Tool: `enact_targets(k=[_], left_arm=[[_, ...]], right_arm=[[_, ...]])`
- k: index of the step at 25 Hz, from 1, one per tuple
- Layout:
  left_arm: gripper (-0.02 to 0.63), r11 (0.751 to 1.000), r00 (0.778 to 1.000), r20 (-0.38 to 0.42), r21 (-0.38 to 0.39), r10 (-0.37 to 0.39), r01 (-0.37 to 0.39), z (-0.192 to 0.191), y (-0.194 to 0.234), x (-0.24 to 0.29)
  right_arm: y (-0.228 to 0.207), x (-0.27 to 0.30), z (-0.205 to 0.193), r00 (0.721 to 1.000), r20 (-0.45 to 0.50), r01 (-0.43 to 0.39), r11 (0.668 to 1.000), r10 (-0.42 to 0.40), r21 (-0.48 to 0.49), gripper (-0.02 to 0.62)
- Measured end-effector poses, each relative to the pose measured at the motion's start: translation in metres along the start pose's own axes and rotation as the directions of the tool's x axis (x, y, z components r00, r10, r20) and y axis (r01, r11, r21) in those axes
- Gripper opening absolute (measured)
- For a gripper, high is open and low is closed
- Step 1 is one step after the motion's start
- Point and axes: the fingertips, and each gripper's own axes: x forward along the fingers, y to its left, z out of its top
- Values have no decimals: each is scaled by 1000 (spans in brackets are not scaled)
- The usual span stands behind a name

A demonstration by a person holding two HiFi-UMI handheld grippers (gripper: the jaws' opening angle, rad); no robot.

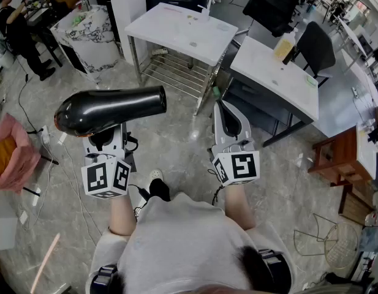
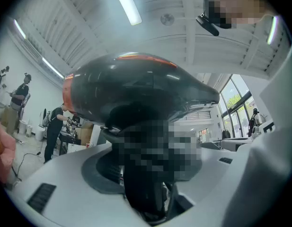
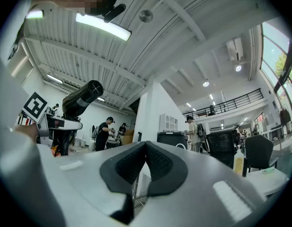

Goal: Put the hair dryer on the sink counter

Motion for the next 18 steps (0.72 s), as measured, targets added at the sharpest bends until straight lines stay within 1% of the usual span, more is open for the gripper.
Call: enact_targets(k=[12, 16, 18], left_arm=[[245, 1000, 1000, 0, 16, -7, 7, 5, 14, 15], [245, 999, 999, -8, 22, -31, 32, 2, 20, 29], [245, 998, 999, -6, 38, -42, 43, 1, 23, 37]], right_arm=[[7, 20, -6, 1000, -15, 0, 1000, 0, 7, 11], [9, 33, -9, 1000, -2, -1, 1000, 1, 13, 11], [9, 41, -12, 1000, 1, 5, 1000, -5, 25, 11]])
